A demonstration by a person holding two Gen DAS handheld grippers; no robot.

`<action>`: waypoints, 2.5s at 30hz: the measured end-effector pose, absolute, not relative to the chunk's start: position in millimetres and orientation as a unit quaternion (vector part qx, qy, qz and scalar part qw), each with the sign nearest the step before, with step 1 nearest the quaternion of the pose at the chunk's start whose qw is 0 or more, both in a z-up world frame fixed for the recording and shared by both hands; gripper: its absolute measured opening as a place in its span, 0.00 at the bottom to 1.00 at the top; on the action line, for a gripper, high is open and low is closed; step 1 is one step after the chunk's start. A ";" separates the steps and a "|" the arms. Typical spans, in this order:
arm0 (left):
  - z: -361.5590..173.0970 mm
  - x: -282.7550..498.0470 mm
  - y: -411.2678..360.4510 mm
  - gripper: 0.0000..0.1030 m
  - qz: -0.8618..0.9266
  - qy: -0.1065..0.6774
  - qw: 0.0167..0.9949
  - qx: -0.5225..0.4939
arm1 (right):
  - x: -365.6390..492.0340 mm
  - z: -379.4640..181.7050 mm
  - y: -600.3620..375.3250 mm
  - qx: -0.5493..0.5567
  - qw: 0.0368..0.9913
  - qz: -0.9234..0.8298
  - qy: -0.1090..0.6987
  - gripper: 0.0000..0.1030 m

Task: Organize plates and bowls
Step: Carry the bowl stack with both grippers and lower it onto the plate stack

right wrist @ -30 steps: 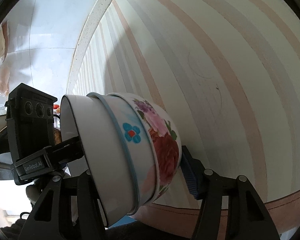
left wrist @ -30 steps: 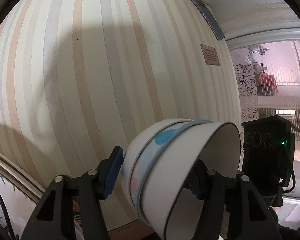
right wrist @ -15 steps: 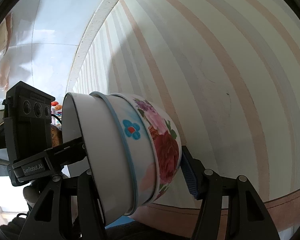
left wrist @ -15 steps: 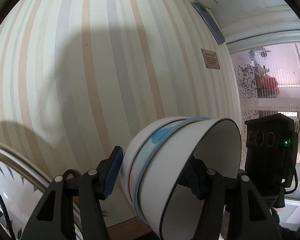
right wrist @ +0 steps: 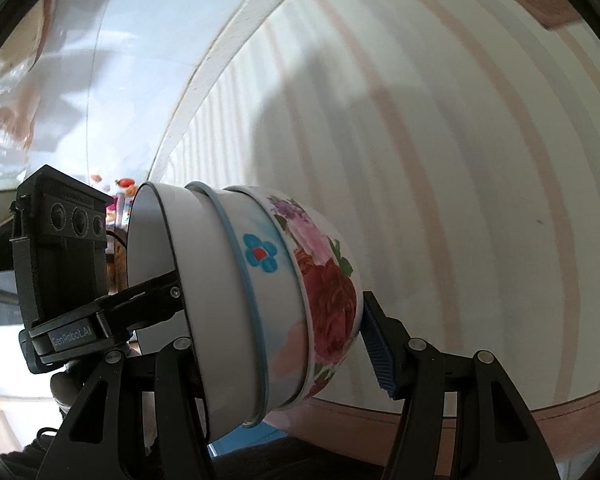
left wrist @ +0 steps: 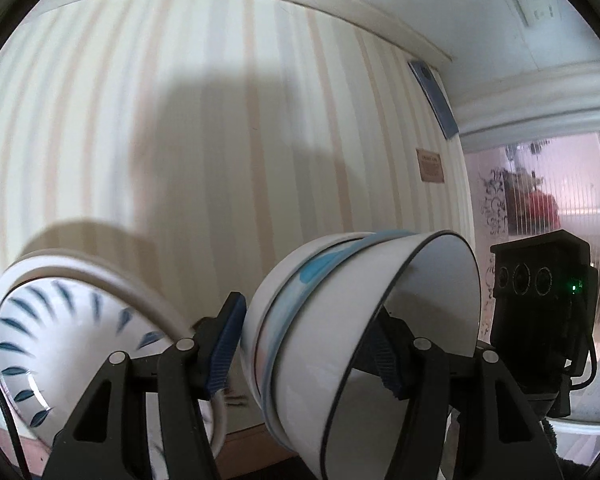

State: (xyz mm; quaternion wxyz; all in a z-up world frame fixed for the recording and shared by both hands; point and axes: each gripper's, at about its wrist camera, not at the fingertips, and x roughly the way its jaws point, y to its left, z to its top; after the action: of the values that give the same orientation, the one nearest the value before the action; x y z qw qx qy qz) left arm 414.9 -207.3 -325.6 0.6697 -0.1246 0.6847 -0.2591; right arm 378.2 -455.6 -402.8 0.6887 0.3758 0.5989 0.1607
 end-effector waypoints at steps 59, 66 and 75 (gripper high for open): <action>-334.4 368.9 -38.0 0.55 -0.083 0.647 0.735 -0.186 | 422.7 -416.9 -229.7 0.210 0.645 0.258 0.688 0.61; -306.1 355.1 -35.2 0.55 -0.068 0.628 0.761 -0.147 | 416.7 -393.2 -234.8 0.184 0.678 0.241 0.670 0.62; -254.7 320.4 -20.3 0.87 -0.071 0.572 0.813 -0.087 | 378.3 -322.8 -232.4 0.136 0.753 0.179 0.618 0.90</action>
State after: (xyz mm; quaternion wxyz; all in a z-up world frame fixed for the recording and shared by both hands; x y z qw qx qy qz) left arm 320.4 -20.3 -254.7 0.8126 -0.0874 0.5718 -0.0714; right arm 378.3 -232.4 -322.8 0.7529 0.1359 0.6185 0.1791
